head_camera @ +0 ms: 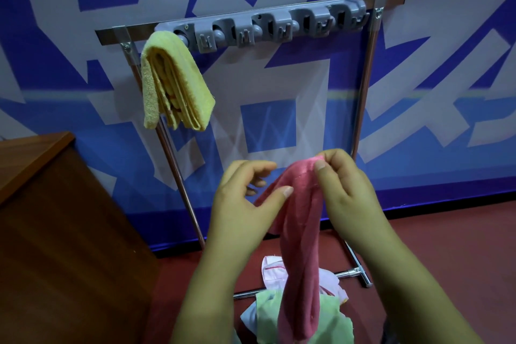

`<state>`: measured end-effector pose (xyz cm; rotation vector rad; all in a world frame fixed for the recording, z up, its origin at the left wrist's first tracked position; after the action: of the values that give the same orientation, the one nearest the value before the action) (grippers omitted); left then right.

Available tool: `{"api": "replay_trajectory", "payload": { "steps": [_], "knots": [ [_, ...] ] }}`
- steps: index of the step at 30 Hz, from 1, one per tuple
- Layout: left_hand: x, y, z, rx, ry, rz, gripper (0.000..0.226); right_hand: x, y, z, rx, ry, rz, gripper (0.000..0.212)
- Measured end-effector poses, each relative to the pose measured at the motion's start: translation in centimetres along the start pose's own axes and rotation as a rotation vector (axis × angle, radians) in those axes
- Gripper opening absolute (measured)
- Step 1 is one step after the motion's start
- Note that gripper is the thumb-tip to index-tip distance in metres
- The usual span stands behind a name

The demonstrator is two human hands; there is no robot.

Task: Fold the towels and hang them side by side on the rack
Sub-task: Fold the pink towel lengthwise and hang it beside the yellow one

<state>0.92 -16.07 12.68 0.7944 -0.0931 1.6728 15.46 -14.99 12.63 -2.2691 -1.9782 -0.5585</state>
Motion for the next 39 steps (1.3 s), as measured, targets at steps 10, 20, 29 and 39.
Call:
{"api": "replay_trajectory", "payload": {
  "steps": [10, 20, 29, 39],
  "knots": [
    [-0.2, 0.6, -4.3, -0.152, 0.104, -0.345, 0.023, 0.5, 0.8, -0.5, 0.267, -0.003, -0.141, 0.016],
    [0.2, 4.0, -3.8, -0.483, 0.192, -0.099, 0.035, 1.5, 2.8, 0.6, 0.147, 0.016, -0.076, 0.014],
    [1.0, 5.2, -1.8, -0.316, 0.056, 0.010, 0.015, 1.6, 3.9, 0.5, -0.024, 0.100, -0.038, 0.031],
    [1.3, 5.6, -0.4, -0.352, -0.020, 0.198, 0.021, 2.1, 5.7, -0.4, 0.072, 0.171, -0.153, 0.020]
  ]
}}
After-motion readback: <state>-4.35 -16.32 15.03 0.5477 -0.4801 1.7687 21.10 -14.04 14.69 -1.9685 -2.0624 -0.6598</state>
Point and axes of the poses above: each hand's wrist, its own x-axis towards the middle knuckle, its own y-axis out of the back of the hand, z = x × y, the point moved 1 cm from there along x, towards the middle knuckle, and after that the axes turned 4 degrees about -y, right-handed, at the moved point
